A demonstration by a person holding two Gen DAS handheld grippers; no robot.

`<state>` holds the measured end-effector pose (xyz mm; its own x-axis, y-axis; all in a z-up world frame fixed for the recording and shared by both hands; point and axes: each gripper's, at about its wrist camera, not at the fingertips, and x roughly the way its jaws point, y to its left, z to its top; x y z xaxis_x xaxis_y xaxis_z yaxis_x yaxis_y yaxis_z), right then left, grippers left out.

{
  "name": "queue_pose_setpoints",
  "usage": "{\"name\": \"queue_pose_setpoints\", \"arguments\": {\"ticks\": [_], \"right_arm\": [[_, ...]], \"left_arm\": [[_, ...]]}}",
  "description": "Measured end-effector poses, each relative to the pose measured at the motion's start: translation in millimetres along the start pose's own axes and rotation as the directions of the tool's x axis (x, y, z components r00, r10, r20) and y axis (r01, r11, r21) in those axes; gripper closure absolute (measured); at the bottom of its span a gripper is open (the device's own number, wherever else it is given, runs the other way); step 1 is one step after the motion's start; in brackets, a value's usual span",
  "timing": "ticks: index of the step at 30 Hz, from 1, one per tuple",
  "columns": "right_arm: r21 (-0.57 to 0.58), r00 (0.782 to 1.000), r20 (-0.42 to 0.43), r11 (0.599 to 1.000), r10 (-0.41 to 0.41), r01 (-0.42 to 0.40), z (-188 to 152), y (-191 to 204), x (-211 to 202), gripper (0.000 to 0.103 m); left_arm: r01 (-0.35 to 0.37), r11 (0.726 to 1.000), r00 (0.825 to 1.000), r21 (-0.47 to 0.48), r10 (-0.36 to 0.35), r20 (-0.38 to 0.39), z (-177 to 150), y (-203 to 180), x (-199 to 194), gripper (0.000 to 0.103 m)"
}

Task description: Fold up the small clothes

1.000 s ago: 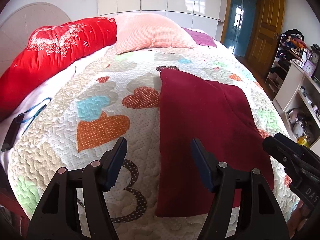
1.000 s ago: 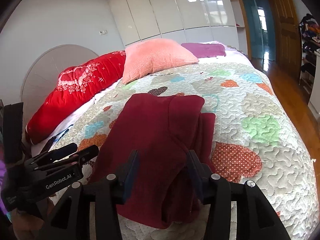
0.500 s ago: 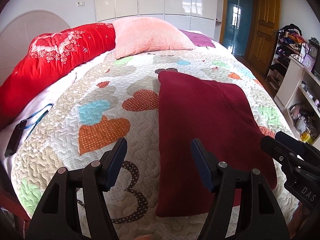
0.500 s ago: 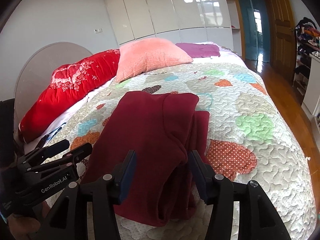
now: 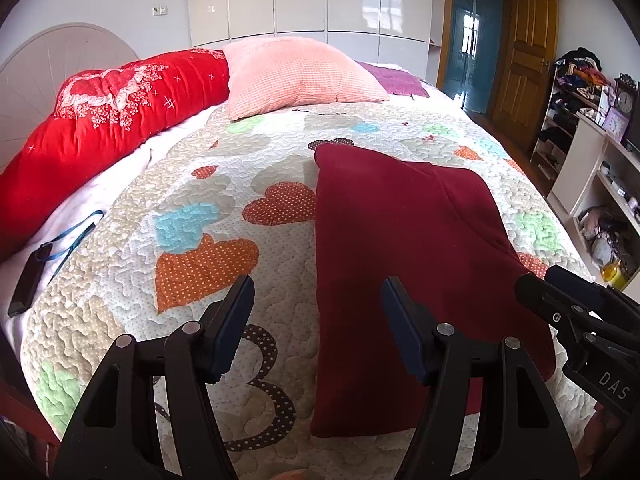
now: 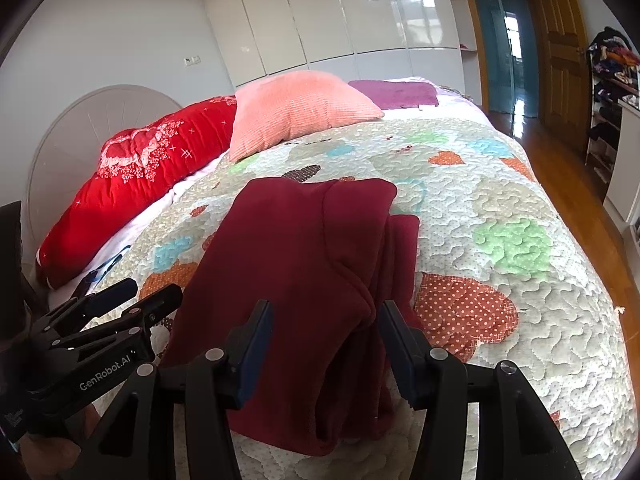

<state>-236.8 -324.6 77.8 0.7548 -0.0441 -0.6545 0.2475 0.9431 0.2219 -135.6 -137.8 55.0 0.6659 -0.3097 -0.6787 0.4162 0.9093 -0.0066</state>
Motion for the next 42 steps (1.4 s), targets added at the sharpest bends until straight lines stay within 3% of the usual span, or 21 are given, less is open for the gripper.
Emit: {"name": "queue_pose_setpoints", "arguments": {"ticks": [42], "right_arm": [[0.003, 0.999, -0.044, 1.0, 0.011, -0.01, -2, 3, 13, 0.05]], "left_arm": [[-0.01, 1.0, 1.0, 0.008, 0.01, 0.007, 0, 0, 5, 0.037]]}}
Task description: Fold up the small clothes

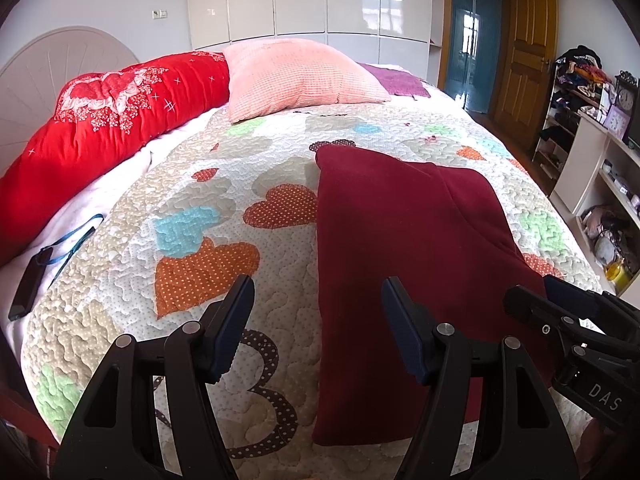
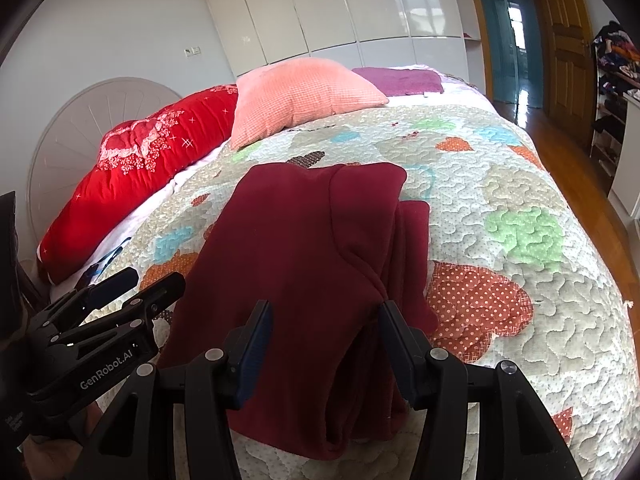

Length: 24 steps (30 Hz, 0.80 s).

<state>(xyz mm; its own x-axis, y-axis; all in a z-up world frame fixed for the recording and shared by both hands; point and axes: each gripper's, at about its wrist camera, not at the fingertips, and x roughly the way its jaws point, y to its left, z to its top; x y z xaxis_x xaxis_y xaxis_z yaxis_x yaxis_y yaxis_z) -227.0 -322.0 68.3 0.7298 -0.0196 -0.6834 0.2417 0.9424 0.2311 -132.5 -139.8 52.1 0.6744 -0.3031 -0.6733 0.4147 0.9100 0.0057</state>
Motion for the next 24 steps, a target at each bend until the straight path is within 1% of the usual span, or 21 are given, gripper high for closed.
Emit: {"name": "queue_pose_setpoints", "arguments": {"ticks": [6, 10, 24], "right_arm": [[0.001, 1.0, -0.005, 1.0, 0.003, -0.003, -1.3, -0.6, 0.7, 0.049], [0.004, 1.0, -0.003, 1.0, 0.009, -0.009, -0.7, -1.2, 0.9, 0.046], [0.002, 1.0, -0.016, 1.0, 0.002, -0.002, -1.4, -1.0, 4.1, 0.045]], "left_arm": [[-0.011, 1.0, 1.0, 0.005, 0.011, 0.0, -0.3, -0.9, 1.5, 0.037], [-0.018, 1.0, 1.0, 0.001, 0.018, -0.001, -0.1, 0.1, 2.5, 0.036], [-0.015, 1.0, 1.0, 0.009, 0.015, -0.002, -0.9, -0.5, 4.1, 0.037]]}}
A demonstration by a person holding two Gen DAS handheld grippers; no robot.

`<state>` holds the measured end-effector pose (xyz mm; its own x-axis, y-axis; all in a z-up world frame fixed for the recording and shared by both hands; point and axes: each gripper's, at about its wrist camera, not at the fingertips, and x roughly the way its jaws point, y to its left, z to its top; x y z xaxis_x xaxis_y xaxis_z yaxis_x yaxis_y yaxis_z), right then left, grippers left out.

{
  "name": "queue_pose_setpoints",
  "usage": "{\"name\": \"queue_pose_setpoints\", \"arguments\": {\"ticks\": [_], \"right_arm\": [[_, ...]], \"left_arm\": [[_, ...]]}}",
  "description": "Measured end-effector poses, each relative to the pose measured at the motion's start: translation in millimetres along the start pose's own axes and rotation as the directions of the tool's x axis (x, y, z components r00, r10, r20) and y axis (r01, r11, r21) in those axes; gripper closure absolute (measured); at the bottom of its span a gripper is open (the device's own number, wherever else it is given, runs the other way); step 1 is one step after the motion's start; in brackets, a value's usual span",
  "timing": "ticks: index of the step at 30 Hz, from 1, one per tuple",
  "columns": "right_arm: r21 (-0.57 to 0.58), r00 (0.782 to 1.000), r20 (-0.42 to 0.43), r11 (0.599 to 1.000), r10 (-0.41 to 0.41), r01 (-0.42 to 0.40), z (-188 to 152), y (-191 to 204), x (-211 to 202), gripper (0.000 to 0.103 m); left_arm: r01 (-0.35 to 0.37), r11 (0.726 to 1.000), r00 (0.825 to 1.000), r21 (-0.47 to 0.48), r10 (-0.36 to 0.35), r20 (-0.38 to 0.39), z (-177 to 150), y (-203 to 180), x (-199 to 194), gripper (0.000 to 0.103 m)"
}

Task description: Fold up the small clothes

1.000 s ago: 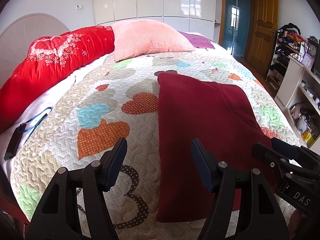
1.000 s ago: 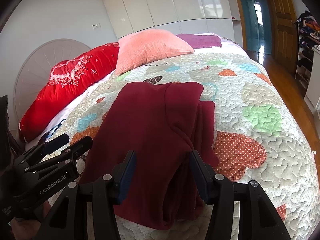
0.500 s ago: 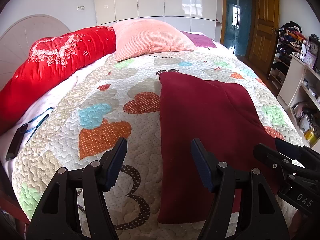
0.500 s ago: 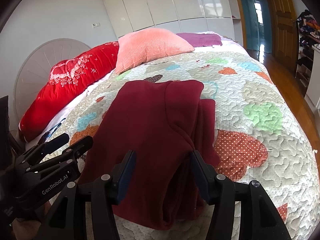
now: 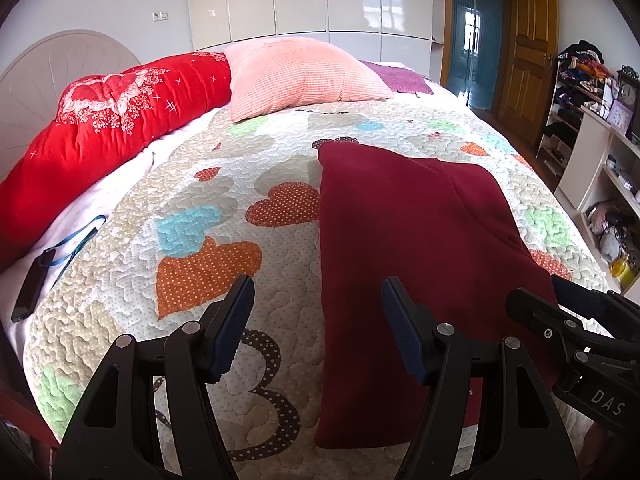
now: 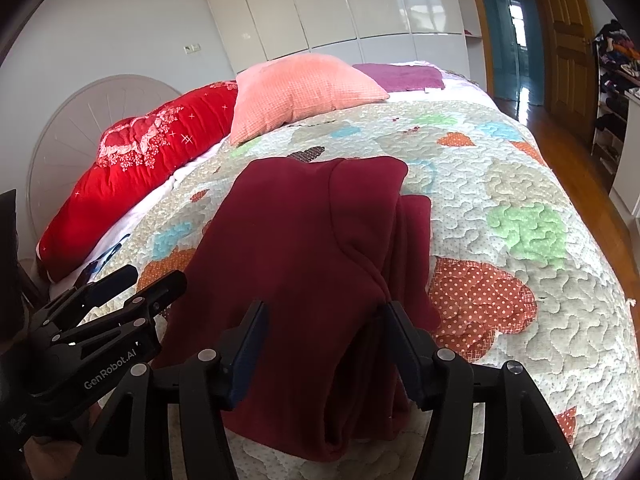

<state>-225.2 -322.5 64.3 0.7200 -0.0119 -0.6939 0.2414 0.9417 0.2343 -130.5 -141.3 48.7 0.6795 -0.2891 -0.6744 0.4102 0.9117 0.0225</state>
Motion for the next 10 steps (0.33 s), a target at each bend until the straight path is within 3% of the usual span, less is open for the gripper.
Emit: {"name": "queue_pose_setpoints", "arguments": {"ticks": [6, 10], "right_arm": [[0.007, 1.0, -0.006, 1.0, 0.003, -0.003, -0.8, -2.4, 1.2, 0.045], [0.003, 1.0, 0.002, 1.0, -0.003, 0.003, 1.7, -6.5, -2.2, 0.045]], "left_arm": [[-0.003, 1.0, 0.999, 0.015, 0.002, 0.047, -2.0, -1.3, -4.9, 0.037], [0.011, 1.0, 0.999, 0.015, -0.012, 0.035, -0.3, 1.1, -3.3, 0.036]]}}
